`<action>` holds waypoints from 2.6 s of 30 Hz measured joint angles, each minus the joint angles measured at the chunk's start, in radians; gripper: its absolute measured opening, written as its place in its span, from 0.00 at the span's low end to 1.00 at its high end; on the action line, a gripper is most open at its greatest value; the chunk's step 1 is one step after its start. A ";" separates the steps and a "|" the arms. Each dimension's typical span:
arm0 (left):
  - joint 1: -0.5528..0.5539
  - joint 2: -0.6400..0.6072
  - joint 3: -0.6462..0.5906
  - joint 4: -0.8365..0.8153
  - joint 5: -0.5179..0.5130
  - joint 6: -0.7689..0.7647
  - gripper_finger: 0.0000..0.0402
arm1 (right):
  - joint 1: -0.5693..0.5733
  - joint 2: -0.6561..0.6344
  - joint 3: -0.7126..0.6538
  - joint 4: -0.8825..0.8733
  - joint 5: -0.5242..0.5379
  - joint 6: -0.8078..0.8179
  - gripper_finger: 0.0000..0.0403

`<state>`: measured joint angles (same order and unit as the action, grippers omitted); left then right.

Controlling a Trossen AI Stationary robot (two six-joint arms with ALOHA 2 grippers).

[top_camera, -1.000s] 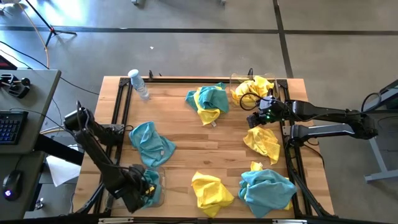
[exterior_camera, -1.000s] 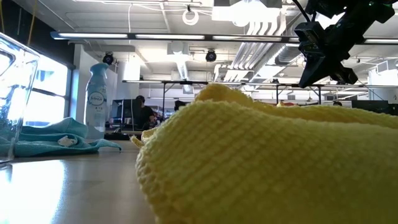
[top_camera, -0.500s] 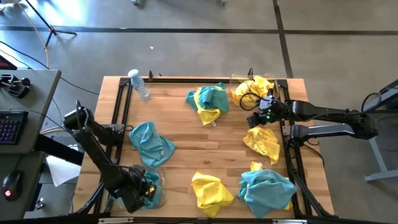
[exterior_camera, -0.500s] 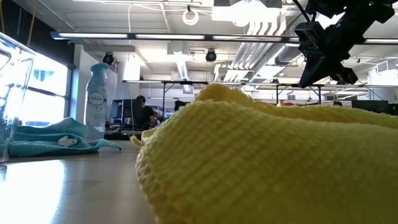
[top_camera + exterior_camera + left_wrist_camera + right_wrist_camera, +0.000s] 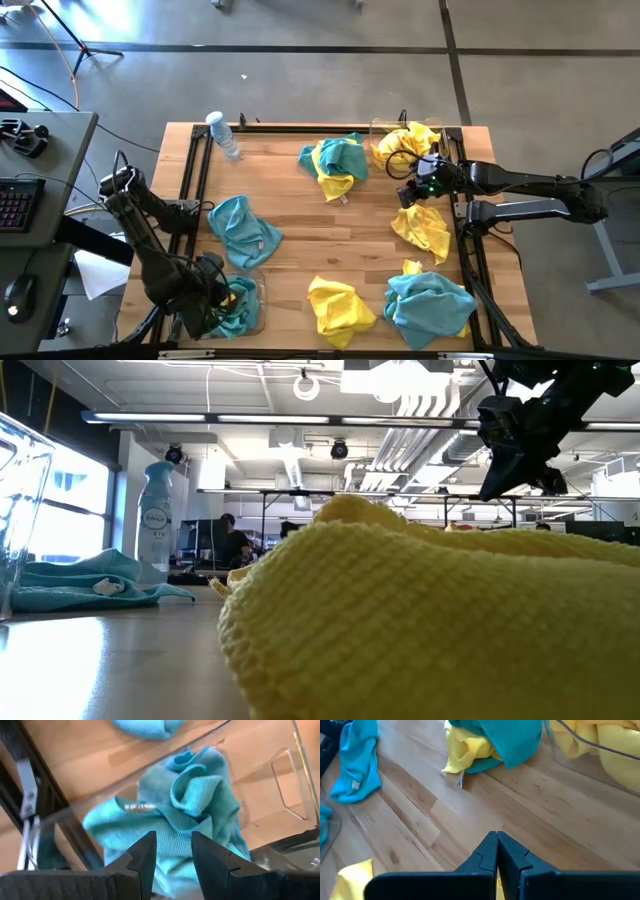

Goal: Sort microfiber towel by color & place in baskets
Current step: Put the yellow microfiber towel into the top transparent bin

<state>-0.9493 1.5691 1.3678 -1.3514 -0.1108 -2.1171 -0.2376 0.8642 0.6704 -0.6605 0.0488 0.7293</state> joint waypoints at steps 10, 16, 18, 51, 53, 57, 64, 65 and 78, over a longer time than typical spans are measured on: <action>0.042 -0.016 0.000 0.006 -0.243 0.292 0.27 | 0.328 0.056 0.130 -0.033 0.221 0.112 0.00; 0.141 -0.071 0.000 0.005 -0.304 0.547 0.27 | 0.474 0.241 0.353 -0.160 0.292 0.127 0.00; 0.175 -0.094 0.000 0.006 -0.321 0.622 0.27 | 0.505 0.312 0.437 -0.232 0.292 0.135 0.00; 0.343 -0.137 -0.209 0.321 -0.170 1.038 0.27 | 0.772 0.428 0.225 -0.613 0.088 0.975 0.18; 0.359 -0.137 -0.209 0.321 -0.167 1.058 0.27 | 0.742 0.376 0.153 -0.555 0.089 0.976 0.22; 0.407 -0.137 -0.209 0.321 -0.167 1.094 0.27 | 0.667 0.301 0.019 -0.449 0.069 0.954 0.31; 0.506 -0.147 -0.209 0.321 -0.155 1.172 0.27 | 0.532 0.299 -0.174 -0.178 0.035 0.835 0.36; 0.523 -0.154 -0.209 0.321 -0.154 1.178 0.27 | 0.515 0.307 -0.194 -0.139 0.029 0.817 0.35; 0.724 -0.347 -0.209 0.317 -0.226 1.258 0.27 | 0.333 0.314 -0.104 -0.096 0.117 0.234 0.04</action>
<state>-0.2256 1.2217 1.1587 -1.0348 -0.3365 -0.8592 0.0955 1.1779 0.5663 -0.7570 0.1661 0.9636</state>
